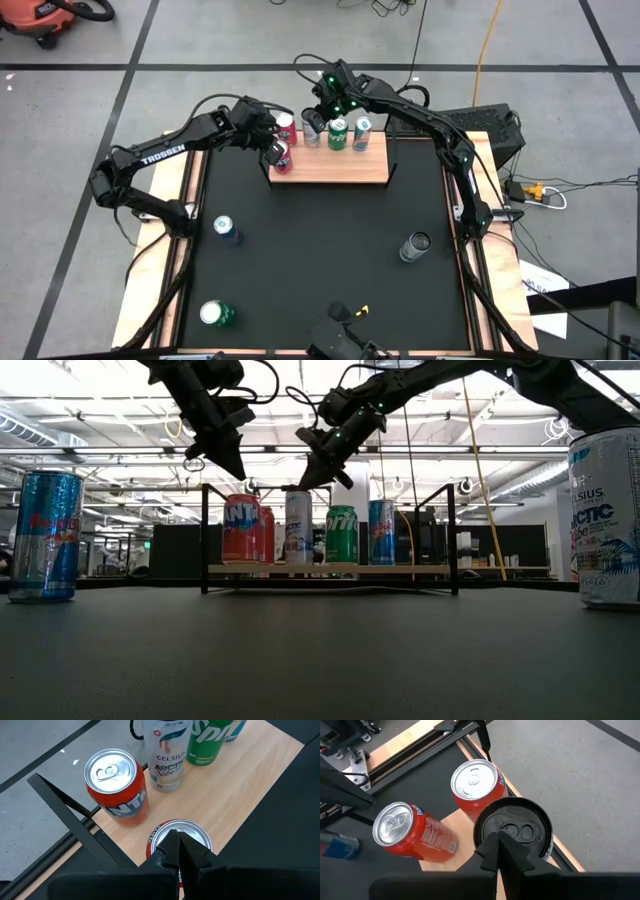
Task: Place canned beverage on shelf
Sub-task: Put the red soda can on the shelf aligned with the other red soda can, then put the white-blue soda can on the shelf aligned with the other white-blue soda can
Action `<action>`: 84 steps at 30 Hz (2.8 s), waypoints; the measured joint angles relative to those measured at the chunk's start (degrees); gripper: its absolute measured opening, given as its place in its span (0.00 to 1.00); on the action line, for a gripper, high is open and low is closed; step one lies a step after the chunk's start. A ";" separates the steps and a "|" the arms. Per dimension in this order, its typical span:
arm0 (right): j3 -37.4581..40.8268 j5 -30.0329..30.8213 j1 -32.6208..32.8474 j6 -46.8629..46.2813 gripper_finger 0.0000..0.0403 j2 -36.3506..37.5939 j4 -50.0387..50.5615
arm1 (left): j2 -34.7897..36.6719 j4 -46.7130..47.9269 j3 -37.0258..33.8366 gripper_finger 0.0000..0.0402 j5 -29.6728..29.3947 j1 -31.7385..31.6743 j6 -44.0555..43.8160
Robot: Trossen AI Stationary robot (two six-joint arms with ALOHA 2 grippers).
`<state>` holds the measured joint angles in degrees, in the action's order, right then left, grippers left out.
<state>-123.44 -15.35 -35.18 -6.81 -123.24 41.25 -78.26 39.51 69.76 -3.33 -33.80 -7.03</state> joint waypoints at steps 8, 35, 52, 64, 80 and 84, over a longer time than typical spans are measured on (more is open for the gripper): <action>0.01 -0.12 0.02 0.02 0.00 0.22 0.45 | 0.00 -0.02 0.00 0.00 -0.20 0.00 0.05; 0.17 6.48 -1.23 0.02 0.00 1.96 0.34 | 0.72 0.00 0.07 0.00 -2.93 -0.37 0.33; 0.07 6.38 -1.23 0.49 0.00 0.67 -1.45 | 0.72 0.20 0.07 0.00 -2.97 -0.90 1.41; 0.09 6.42 -1.40 1.59 0.00 0.55 -3.61 | 0.90 0.22 0.07 0.00 -2.97 -2.29 1.95; 0.11 0.09 3.79 2.56 0.00 16.62 7.00 | 20.64 15.93 0.00 0.19 1.81 -0.29 -1.62; 0.99 0.26 8.13 4.15 0.00 20.18 10.19 | 25.45 17.90 -2.33 0.39 3.34 2.43 -8.41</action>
<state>-122.45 -15.09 -27.04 -2.66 -103.06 51.44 -52.80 57.41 67.43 0.01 -31.37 -15.44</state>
